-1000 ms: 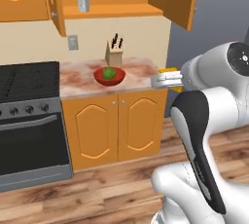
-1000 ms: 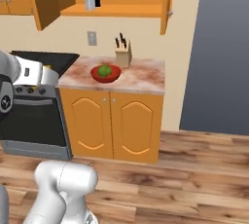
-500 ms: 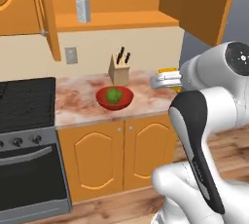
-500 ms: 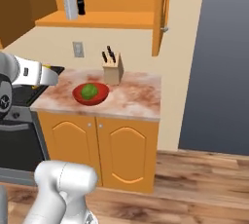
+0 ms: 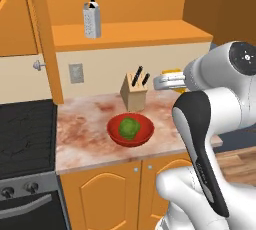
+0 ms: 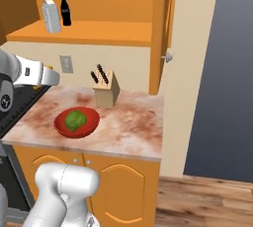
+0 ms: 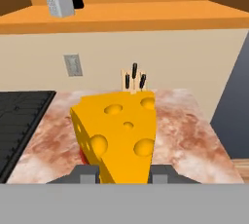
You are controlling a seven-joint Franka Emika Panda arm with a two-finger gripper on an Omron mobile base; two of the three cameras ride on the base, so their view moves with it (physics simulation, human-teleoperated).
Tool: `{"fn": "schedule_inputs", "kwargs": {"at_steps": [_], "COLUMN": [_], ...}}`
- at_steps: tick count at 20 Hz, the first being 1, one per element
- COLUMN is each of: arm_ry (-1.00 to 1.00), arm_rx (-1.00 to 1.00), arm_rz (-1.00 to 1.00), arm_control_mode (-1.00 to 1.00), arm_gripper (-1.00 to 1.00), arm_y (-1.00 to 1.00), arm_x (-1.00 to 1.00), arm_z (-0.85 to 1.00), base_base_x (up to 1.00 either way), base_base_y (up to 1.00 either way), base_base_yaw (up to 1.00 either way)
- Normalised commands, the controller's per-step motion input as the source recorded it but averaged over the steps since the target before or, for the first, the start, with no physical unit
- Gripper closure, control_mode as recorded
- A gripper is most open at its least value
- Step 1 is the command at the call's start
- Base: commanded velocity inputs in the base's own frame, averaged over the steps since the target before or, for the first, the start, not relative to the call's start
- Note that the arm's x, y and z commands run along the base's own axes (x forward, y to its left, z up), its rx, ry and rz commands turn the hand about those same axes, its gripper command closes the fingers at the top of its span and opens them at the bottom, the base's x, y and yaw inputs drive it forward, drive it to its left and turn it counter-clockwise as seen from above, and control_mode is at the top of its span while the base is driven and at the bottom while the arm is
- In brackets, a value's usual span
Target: Pick the cheese from the fridge and the cheese grater from the cabinet and place them next to the salad bowl.
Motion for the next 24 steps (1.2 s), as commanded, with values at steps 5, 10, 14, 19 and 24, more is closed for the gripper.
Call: {"fn": "schedule_inputs", "kwargs": {"at_steps": [5,10,14,19,24], "arm_ry": [0.0,0.0,0.0,0.0,0.0], "arm_rx": [0.0,0.0,0.0,0.0,0.0], "arm_rz": [0.0,0.0,0.0,0.0,0.0], "arm_control_mode": [1.0,1.0,1.0,1.0,1.0], "arm_gripper": [1.0,1.0,1.0,1.0,1.0], "arm_y": [0.0,0.0,0.0,0.0,0.0], "arm_x": [0.0,0.0,0.0,0.0,0.0], "arm_z": [0.0,0.0,0.0,0.0,0.0], "base_base_x": [-0.25,0.02,0.85,0.92,0.48], "base_base_y": [-0.03,-0.09,-0.11,-0.01,0.0], "base_base_yaw": [0.08,0.27,0.19,0.06,-0.06]}}
